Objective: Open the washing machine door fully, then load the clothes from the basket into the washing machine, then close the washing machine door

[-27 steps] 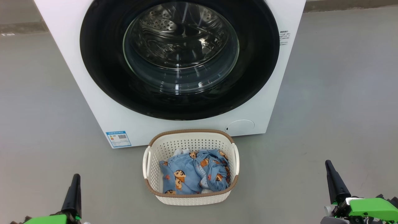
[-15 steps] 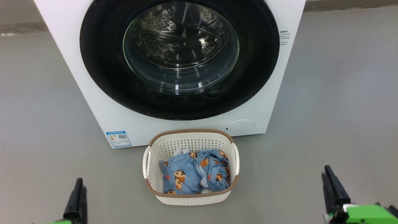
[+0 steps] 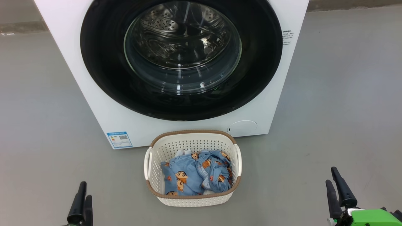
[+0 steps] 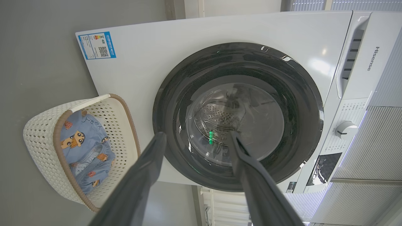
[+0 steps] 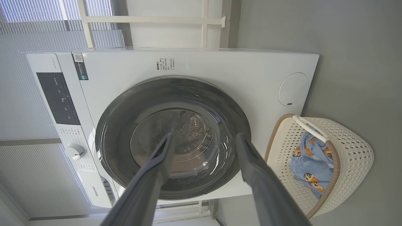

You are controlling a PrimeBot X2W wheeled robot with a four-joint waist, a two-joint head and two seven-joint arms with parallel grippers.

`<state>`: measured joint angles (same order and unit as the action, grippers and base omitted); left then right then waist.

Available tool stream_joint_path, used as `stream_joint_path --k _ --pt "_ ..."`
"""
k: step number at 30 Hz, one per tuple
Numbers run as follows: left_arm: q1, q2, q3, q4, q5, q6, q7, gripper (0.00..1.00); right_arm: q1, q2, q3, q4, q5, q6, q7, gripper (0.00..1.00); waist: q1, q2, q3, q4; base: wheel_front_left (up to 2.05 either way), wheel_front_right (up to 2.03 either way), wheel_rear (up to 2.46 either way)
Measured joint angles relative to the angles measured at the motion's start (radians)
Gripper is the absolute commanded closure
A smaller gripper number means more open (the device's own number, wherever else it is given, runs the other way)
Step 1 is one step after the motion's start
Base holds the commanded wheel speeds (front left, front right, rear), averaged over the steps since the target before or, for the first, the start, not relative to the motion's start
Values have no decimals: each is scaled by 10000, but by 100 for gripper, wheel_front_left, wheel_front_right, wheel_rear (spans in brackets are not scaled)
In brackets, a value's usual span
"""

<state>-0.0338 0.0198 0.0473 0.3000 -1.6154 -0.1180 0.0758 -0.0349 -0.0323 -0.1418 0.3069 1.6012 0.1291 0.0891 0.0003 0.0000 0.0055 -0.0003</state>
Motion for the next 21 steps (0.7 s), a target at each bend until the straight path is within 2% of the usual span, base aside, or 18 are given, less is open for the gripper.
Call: stream_joint_path --k 21 --pt "-385 109 -523 -115 460 0 -639 0 -115 -362 244 -161 -564 0 -593 0 -3 0 51 -7 0 0 0"
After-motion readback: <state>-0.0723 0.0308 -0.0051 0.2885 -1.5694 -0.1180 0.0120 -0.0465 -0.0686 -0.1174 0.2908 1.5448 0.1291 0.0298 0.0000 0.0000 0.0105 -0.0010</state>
